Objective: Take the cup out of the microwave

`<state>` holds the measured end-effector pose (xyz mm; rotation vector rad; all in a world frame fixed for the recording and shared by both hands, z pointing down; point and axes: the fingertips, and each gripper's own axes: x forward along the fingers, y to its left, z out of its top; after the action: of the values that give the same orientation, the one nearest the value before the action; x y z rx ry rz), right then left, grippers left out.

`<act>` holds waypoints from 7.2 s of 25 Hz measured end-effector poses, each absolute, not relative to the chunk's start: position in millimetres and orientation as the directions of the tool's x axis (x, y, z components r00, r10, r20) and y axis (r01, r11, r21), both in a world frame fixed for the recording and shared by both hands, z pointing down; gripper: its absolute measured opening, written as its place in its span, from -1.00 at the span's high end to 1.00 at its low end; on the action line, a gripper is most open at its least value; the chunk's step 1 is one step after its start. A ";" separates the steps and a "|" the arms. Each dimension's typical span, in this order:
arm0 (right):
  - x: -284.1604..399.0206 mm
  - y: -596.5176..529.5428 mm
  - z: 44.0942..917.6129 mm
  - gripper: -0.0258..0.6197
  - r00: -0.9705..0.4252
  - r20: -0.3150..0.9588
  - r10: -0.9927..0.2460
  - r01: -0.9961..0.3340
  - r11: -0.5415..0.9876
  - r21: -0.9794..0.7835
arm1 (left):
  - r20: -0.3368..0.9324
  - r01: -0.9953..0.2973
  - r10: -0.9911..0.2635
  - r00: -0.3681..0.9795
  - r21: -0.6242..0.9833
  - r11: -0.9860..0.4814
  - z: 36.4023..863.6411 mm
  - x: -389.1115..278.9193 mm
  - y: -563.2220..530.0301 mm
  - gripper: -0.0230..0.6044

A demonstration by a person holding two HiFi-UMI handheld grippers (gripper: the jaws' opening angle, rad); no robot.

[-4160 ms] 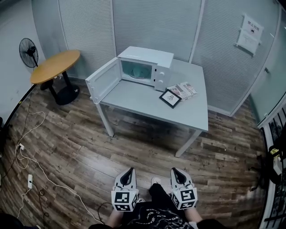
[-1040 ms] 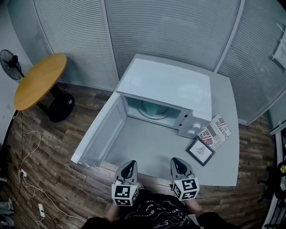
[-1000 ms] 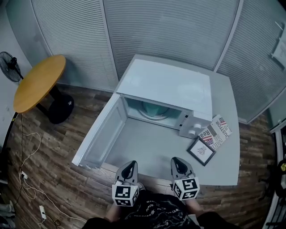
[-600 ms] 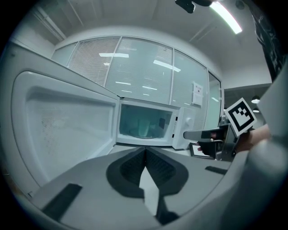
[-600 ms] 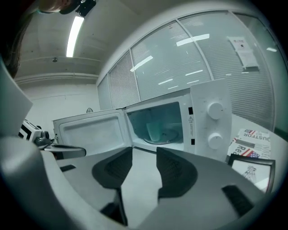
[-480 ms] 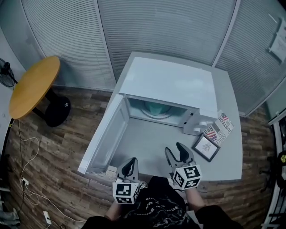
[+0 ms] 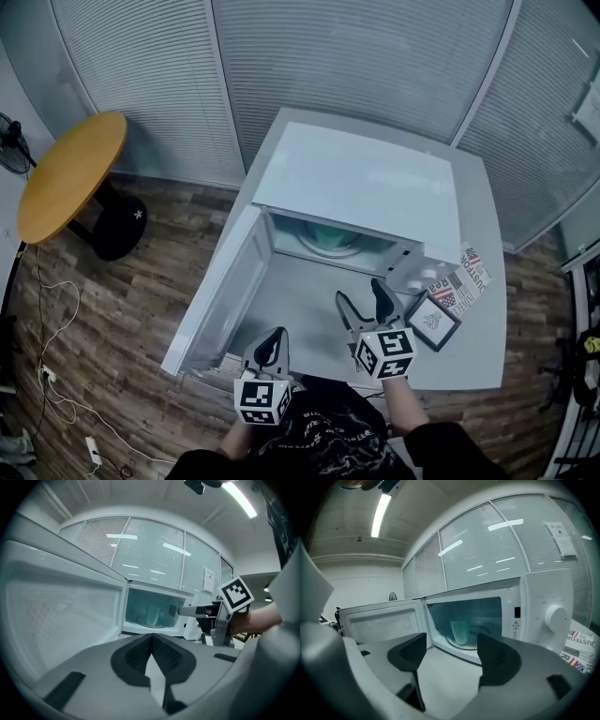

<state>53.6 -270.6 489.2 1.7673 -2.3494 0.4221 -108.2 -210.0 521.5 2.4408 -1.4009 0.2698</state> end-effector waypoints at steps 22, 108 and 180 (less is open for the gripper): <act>40.9 -375.0 507.7 -0.32 -0.282 0.307 -0.909 -0.959 0.260 -0.113 | 0.383 -0.896 -0.810 0.444 0.191 -0.400 535.7 -117.6 -231.6 0.91; 16.7 -340.7 496.8 -0.25 -0.347 0.324 -0.880 -0.929 0.370 0.010 | 0.359 -0.892 -0.817 0.452 0.197 -0.407 532.1 -116.4 -210.5 0.91; 100.4 -154.9 522.9 -0.26 -0.102 0.387 -0.916 -0.993 0.116 0.011 | 0.280 -0.820 -0.772 0.570 0.144 -0.554 523.1 -57.0 -194.4 0.91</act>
<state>100.4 -154.9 522.9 1.8743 -2.1002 0.3651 -57.0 -194.4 523.1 2.5470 -1.3197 0.2681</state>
